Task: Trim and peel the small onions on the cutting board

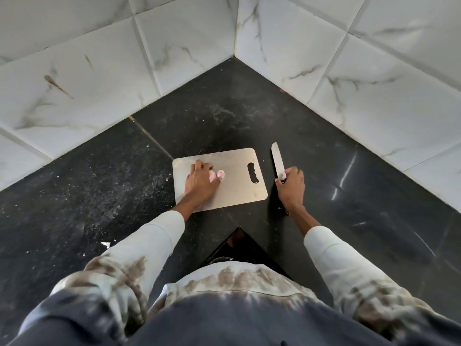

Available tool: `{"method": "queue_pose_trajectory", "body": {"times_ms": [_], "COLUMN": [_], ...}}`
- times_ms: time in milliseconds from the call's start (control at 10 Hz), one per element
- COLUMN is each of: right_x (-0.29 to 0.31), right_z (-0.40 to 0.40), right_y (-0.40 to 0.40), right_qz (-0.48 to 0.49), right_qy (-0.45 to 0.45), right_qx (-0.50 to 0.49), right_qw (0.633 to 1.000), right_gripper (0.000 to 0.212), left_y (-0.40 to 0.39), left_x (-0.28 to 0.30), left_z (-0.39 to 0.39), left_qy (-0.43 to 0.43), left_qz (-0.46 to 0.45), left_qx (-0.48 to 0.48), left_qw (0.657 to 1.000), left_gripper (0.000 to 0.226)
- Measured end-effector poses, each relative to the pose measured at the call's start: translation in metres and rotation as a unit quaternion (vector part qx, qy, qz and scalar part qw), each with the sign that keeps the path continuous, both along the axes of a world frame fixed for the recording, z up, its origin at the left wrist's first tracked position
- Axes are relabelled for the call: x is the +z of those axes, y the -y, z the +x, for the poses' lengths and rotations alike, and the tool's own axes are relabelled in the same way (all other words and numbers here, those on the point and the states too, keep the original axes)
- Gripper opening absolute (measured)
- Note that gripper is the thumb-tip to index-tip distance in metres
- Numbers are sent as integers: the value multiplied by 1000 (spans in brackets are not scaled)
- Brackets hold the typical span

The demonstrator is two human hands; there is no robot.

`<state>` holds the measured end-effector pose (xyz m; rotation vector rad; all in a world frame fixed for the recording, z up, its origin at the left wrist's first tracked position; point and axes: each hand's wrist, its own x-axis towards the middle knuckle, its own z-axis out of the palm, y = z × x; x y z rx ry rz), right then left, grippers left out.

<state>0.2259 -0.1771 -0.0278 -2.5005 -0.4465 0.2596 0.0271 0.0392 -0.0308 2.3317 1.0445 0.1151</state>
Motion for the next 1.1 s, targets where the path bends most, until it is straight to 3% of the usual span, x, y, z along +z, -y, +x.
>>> {"method": "queue_pose_trajectory", "body": {"times_ms": [100, 200, 400, 500, 700, 900, 1100], "right_x": [10, 8, -2, 4, 10, 46, 143], "right_z": [1, 3, 4, 0, 4, 21, 49], "right_y": [-8, -16, -17, -16, -18, -38, -94], "right_qz": [32, 65, 47, 56, 40, 61, 70], "right_qy": [-6, -47, -6, -14, 18, 89, 254], "right_qx": [13, 4, 30, 37, 88, 138, 205], "right_qw": [999, 997, 998, 998, 995, 985, 943], "right_gripper": [8, 9, 13, 26, 26, 35, 53], "left_y": [2, 2, 3, 6, 10, 2, -28], "left_x": [3, 5, 4, 4, 16, 77, 185], "left_z": [-1, -3, -12, -13, -7, 27, 74], "left_qy": [-1, -7, -1, 4, -14, 29, 120], "left_qz": [-9, -15, -17, -16, -1, 124, 234], "left_qx": [2, 3, 5, 17, 34, -19, -78], "left_qw": [1000, 1000, 1000, 1000, 999, 992, 962], "left_gripper": [56, 56, 56, 56, 70, 78, 83]}}
